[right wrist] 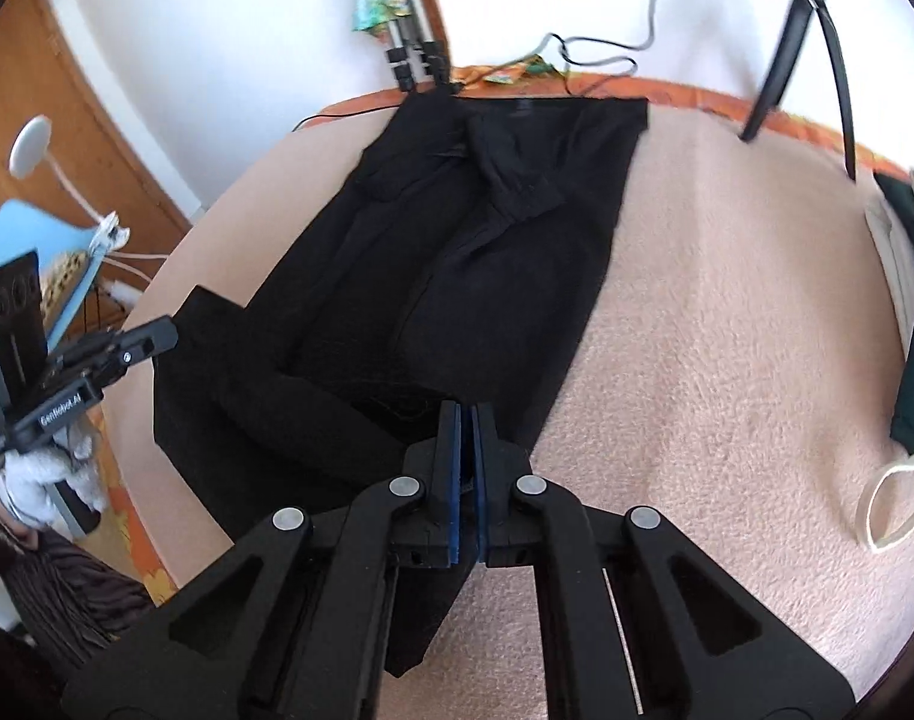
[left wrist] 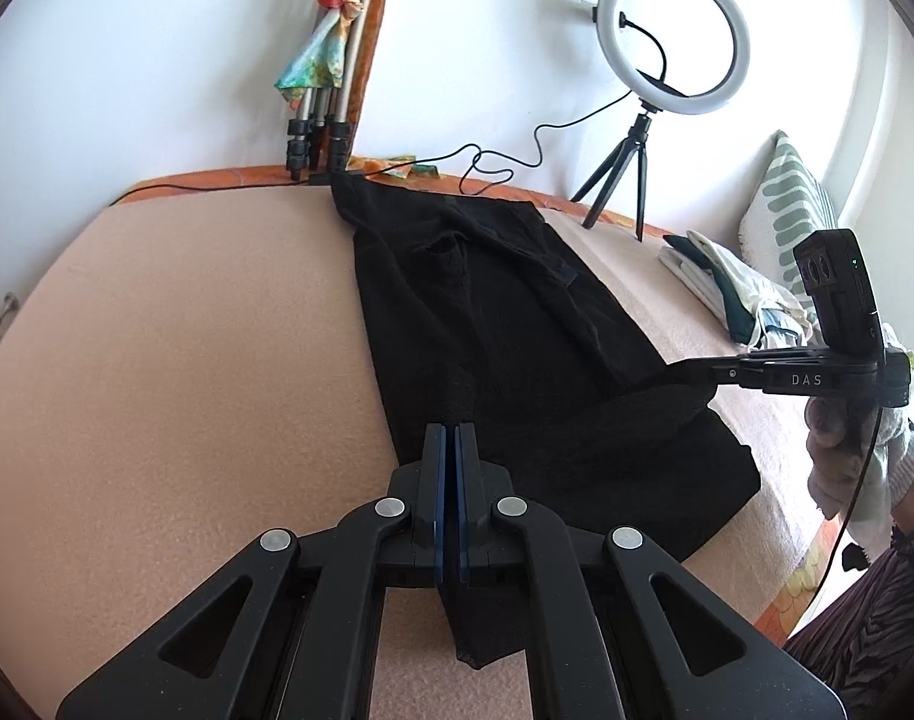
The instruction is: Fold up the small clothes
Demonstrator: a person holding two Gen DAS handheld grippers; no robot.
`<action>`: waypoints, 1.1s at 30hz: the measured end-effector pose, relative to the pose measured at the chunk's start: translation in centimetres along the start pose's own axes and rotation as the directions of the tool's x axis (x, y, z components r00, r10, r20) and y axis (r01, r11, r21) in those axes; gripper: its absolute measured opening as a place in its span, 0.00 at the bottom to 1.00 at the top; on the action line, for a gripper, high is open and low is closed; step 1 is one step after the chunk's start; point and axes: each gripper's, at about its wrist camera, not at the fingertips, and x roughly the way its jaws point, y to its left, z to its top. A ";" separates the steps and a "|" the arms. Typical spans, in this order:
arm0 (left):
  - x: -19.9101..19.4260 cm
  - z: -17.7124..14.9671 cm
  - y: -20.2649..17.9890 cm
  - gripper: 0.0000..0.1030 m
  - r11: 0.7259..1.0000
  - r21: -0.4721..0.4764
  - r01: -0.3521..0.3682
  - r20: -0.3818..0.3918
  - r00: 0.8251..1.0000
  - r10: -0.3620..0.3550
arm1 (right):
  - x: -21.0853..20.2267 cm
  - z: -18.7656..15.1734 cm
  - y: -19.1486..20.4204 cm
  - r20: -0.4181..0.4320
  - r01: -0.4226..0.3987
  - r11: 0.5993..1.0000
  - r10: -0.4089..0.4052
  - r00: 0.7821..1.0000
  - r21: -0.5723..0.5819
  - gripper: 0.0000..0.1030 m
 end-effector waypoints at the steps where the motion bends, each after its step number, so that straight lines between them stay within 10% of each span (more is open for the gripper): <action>1: 0.3 -0.1 0.1 0.01 1.000 -0.006 -0.003 -0.011 1.000 0.003 | 0.4 0.0 -0.5 -0.015 0.002 1.000 -0.002 1.000 0.026 0.04; 8: 0.0 0.0 0.7 0.13 0.998 -0.017 -0.060 -0.010 0.998 0.060 | 1.0 0.3 -2.0 -0.037 -0.012 0.995 0.016 0.999 0.099 0.07; 17: 2.1 0.4 0.3 0.34 1.000 0.019 -0.009 -0.086 0.996 0.010 | -2.1 -0.4 -1.3 0.023 -0.108 0.994 0.109 0.994 -0.008 0.37; 21: 3.3 0.1 0.1 0.33 0.999 0.033 -0.021 -0.110 0.994 0.025 | -0.6 -0.6 0.7 -0.009 -0.038 0.990 0.038 0.999 -0.133 0.38; 23: 3.6 0.2 -0.2 0.09 0.999 0.049 -0.007 -0.111 0.994 0.013 | 0.4 -0.8 1.2 -0.027 -0.008 0.985 0.003 1.000 -0.171 0.38; 33: 2.5 1.5 1.3 0.09 0.986 0.024 -0.163 -0.001 0.987 0.163 | 1.3 1.0 -0.8 0.007 0.292 0.951 -0.293 0.956 -0.102 0.38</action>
